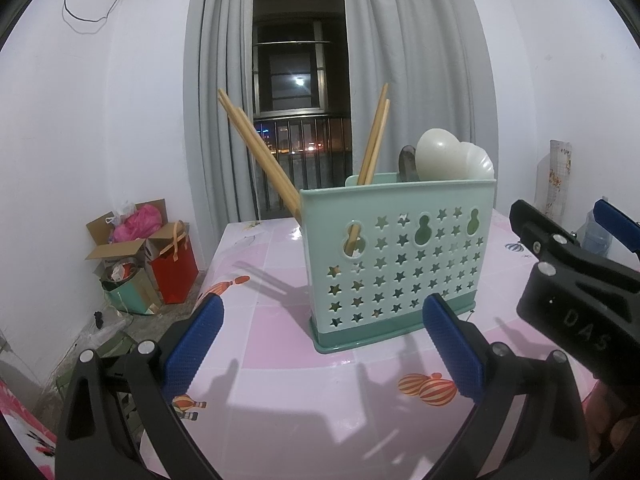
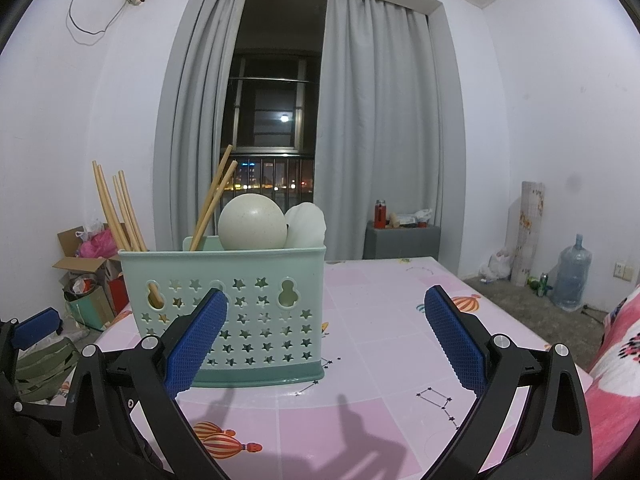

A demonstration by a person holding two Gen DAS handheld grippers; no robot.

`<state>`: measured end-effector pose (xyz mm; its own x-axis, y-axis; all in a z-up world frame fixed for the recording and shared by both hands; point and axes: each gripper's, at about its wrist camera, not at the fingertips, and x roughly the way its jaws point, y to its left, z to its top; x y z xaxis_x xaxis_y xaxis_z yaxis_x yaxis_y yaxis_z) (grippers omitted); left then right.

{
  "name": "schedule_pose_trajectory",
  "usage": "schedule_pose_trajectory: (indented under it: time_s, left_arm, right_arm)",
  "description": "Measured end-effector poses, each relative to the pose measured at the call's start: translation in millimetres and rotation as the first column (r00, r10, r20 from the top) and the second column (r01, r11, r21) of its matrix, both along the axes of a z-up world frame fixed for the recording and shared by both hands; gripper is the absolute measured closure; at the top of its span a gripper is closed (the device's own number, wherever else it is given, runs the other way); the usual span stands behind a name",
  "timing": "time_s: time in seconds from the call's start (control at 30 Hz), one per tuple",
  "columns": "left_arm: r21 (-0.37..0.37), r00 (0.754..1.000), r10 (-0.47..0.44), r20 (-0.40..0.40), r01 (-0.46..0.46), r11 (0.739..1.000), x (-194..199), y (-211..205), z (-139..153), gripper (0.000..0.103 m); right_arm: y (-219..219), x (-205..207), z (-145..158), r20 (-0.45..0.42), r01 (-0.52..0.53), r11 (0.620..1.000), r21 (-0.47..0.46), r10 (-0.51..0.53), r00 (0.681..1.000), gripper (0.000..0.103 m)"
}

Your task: Organize utensils

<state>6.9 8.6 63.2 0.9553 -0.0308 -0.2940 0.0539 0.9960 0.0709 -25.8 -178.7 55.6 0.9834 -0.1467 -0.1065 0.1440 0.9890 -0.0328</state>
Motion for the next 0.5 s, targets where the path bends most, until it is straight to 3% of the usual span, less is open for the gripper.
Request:
schedule_pose_trajectory:
  time_s: [0.5]
  left_arm:
    - [-0.001, 1.000, 0.000, -0.001, 0.000, 1.000, -0.8, 0.4, 0.1, 0.005]
  right_arm:
    - [-0.2, -0.1, 0.2, 0.000, 0.000, 1.000, 0.000, 0.000, 1.000, 0.008]
